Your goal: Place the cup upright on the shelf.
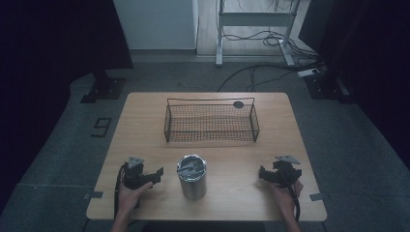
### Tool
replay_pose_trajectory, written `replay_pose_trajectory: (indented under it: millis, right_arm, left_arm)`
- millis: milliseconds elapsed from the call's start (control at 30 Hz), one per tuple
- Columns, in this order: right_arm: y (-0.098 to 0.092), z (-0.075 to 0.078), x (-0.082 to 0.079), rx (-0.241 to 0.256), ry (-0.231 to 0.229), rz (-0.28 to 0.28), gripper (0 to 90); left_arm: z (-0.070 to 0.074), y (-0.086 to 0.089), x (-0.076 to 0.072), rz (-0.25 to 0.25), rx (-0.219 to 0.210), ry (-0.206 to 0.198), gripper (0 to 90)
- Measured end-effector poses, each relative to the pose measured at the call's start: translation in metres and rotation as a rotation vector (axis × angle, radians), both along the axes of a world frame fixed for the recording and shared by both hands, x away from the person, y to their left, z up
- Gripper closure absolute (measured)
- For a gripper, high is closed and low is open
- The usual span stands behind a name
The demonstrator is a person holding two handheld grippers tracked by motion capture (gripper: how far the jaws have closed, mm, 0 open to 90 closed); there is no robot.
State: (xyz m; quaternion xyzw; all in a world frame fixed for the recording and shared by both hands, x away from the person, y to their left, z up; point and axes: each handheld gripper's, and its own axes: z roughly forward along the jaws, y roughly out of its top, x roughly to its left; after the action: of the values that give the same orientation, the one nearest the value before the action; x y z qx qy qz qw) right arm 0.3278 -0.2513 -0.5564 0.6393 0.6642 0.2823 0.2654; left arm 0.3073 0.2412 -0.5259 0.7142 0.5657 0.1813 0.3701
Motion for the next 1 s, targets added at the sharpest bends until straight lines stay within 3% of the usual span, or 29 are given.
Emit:
replay_pose_trajectory:
  millis: [1000]
  right_arm:
    - [-0.0004, 0.0001, -0.0017, 0.0, 0.0, 0.0, 0.0]
  left_arm:
    - [0.0059, 0.0052, -0.0043, 0.0, -0.017, -0.027, 8.9]
